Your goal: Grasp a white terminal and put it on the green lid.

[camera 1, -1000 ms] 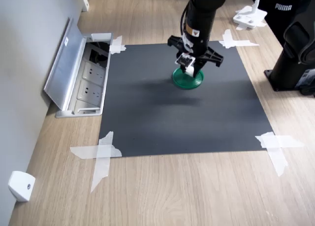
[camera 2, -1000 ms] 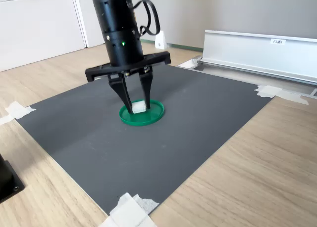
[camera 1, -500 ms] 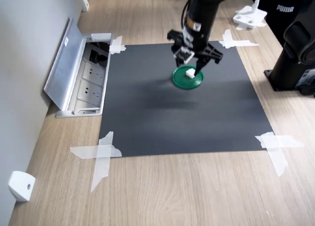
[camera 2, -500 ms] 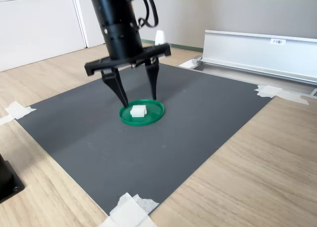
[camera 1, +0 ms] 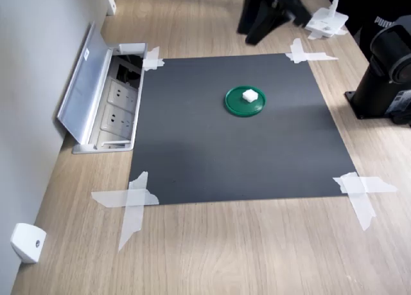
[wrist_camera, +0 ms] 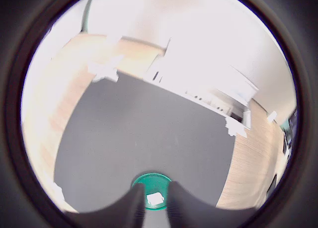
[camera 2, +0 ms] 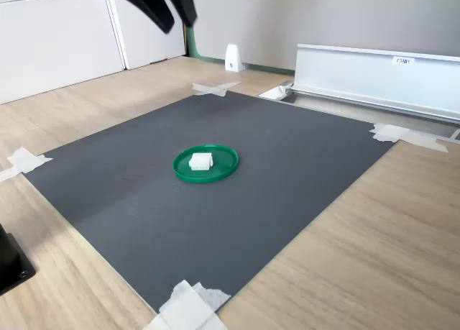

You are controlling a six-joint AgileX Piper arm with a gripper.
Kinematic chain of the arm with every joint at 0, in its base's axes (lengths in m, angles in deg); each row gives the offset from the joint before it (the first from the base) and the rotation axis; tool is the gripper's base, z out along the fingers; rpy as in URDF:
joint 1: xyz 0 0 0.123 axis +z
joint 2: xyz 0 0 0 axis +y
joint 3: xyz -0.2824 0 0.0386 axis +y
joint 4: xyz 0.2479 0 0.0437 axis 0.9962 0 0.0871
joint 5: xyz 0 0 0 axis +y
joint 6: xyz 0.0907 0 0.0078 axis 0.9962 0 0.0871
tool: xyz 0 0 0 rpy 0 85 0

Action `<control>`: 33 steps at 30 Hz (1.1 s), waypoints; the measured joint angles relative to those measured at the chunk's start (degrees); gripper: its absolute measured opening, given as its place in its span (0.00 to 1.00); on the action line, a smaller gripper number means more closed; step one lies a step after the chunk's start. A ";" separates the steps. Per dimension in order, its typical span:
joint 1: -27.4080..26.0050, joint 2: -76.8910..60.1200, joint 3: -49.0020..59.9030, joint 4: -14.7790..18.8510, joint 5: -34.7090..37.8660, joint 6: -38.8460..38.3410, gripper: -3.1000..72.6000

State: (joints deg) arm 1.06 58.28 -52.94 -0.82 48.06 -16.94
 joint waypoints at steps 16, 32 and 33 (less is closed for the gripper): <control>0.00 -25.78 17.27 -3.61 -4.92 8.06 0.03; 0.00 -45.85 24.00 -4.59 0.67 8.32 0.03; 0.00 -46.94 25.19 -4.19 0.56 8.32 0.03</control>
State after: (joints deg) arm 1.06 11.34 -27.75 -5.01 48.62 -8.61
